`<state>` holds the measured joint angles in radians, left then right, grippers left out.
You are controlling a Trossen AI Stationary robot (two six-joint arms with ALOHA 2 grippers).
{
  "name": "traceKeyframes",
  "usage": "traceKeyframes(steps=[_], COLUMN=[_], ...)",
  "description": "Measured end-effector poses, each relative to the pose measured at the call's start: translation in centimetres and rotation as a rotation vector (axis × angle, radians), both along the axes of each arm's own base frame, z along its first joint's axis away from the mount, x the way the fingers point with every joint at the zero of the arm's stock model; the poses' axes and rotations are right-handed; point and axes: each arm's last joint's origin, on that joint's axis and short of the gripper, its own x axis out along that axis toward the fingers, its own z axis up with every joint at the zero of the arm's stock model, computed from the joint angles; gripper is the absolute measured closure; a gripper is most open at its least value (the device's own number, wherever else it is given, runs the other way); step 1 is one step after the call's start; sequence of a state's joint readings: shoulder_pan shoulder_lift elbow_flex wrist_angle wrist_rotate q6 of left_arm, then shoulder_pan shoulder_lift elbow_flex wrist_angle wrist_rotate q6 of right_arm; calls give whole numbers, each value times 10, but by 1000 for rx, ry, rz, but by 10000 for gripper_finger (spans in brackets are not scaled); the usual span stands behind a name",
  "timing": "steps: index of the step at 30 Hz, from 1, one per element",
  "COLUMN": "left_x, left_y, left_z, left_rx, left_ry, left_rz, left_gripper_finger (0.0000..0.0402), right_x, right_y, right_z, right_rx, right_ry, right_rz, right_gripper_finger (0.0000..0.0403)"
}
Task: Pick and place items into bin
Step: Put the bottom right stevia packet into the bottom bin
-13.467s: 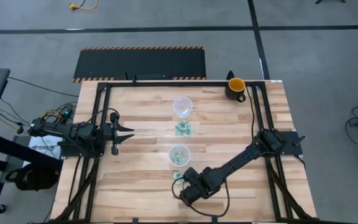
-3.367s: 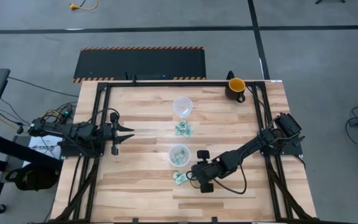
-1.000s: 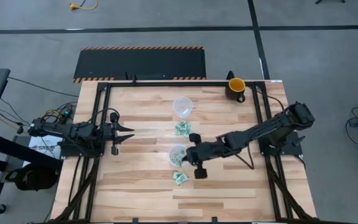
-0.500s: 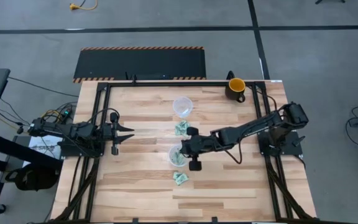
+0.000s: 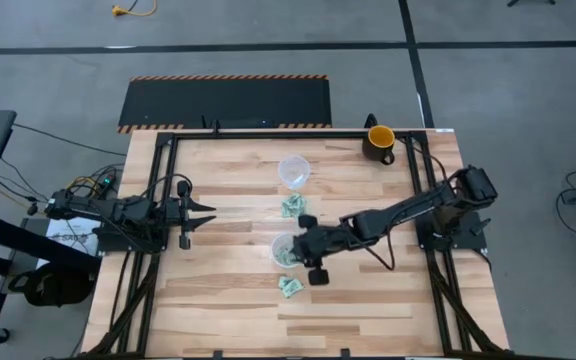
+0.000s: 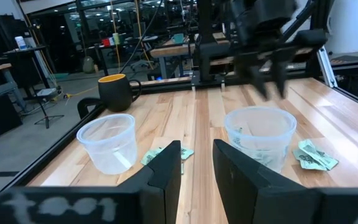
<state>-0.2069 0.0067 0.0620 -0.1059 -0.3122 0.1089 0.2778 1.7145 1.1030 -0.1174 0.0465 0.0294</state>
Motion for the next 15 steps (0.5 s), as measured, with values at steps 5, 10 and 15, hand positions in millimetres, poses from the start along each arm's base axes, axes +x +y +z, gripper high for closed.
traceKeyframes(steps=[5, 10, 15], left_x=[0, 0, 0], left_y=[0, 0, 0], left_z=[0, 0, 0], left_rx=[0, 0, 0], left_ry=[0, 0, 0], left_rz=[0, 0, 0], left_gripper_finger=[317, 317, 317], right_x=[-5, -14, -10], right_y=[30, 54, 67], right_z=[10, 6, -17], right_rx=[41, 8, -7], right_ry=[-26, -13, 12], right_rz=[116, 206, 229], right_gripper_finger=[305, 305, 305])
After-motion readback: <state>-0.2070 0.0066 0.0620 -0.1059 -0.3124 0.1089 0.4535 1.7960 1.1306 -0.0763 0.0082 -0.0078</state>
